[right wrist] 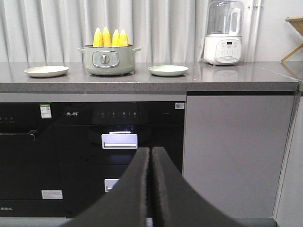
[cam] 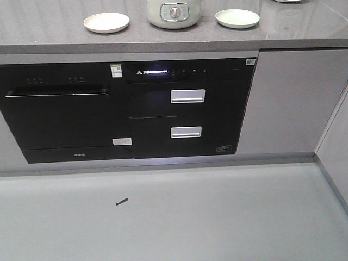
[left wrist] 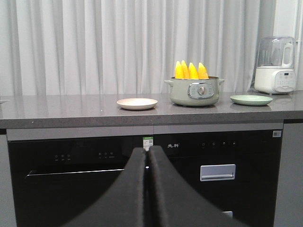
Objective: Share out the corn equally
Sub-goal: 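Drive the base toward the counter with the pot and plates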
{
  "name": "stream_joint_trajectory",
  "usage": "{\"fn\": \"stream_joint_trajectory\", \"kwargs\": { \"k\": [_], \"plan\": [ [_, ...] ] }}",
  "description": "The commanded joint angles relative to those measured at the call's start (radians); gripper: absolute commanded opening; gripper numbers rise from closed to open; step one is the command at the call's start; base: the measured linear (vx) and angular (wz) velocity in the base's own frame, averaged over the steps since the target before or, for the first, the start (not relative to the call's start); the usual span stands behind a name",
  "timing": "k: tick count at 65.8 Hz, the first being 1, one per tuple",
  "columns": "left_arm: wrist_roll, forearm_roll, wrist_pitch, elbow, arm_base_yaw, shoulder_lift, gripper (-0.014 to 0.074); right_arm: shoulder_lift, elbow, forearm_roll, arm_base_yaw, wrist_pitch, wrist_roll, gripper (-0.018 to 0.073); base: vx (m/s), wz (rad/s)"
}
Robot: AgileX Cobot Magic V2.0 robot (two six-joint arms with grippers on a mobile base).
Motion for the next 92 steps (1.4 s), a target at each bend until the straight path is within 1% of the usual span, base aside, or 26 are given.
{"fn": "stream_joint_trajectory", "kwargs": {
  "k": [1, 92],
  "plan": [
    [0.0, -0.009, -0.071, 0.014, -0.002, -0.017, -0.0006, -0.001, 0.011, -0.009, 0.002, -0.074, -0.002, 0.0, 0.12, -0.06],
    [0.0, -0.009, -0.071, 0.014, -0.002, -0.017, -0.0006, -0.001, 0.011, -0.009, 0.002, -0.074, -0.002, 0.0, 0.11, -0.06]
  ]
}}
